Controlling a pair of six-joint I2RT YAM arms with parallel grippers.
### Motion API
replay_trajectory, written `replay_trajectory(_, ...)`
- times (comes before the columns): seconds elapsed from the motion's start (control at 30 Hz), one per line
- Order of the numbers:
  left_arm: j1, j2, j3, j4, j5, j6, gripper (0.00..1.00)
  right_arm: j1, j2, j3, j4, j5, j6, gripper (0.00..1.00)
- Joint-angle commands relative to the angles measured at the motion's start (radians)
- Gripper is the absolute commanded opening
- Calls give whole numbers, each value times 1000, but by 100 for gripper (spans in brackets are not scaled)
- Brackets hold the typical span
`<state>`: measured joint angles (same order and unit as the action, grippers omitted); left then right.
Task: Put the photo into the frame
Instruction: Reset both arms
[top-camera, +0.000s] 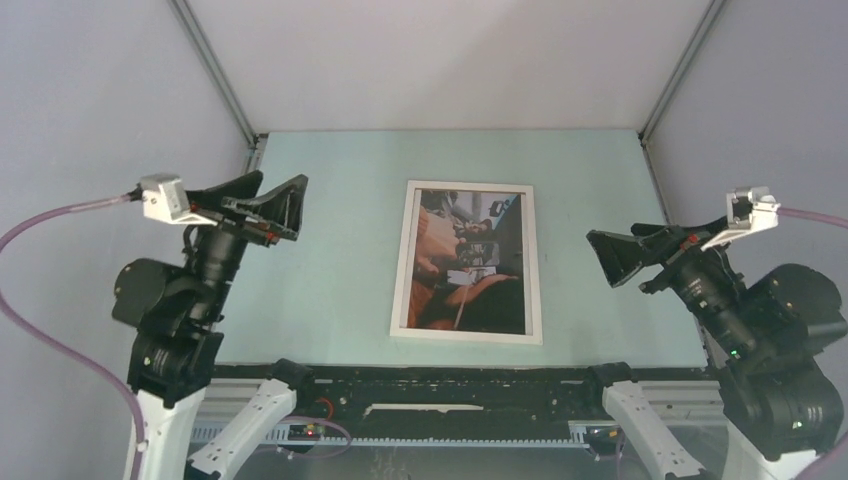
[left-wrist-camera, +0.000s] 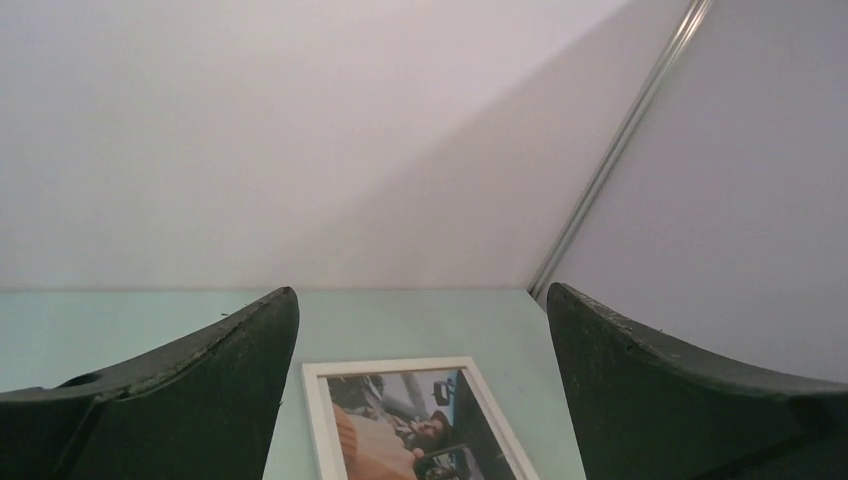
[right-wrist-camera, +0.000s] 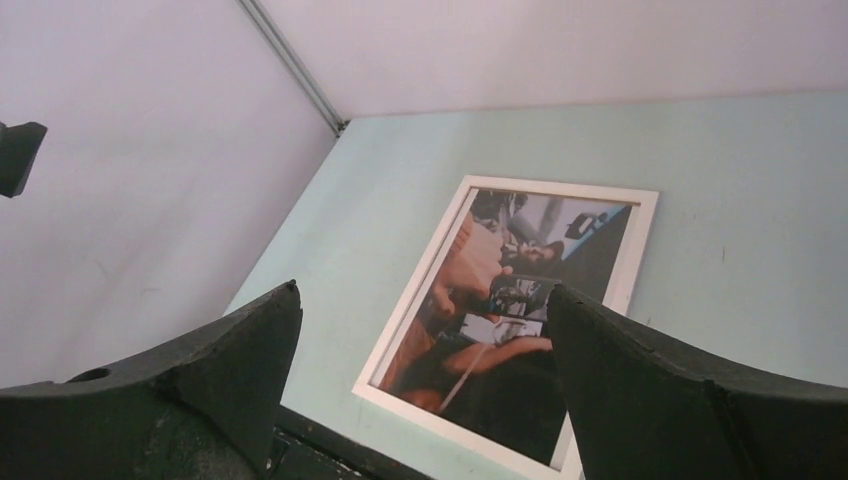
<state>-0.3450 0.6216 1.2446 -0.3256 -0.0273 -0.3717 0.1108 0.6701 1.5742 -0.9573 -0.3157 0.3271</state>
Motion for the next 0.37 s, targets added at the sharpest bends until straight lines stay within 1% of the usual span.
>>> replay_trajectory(0.0,-3,-30,52,-29,48,100,100,-3,-23,26,11,34,-9,100)
replay_trajectory(0.17,-3,-46,73,-15,95,94,100,-3,-70,21,70,83,20,100)
replay_trajectory(0.27,-4,-52,64,-9,82,91,100,-3,-88,5,90,91,0,100)
replay_trajectory(0.33,-3,-50,62,-8,82,89,100,-4,-83,10,70,123,-2,100)
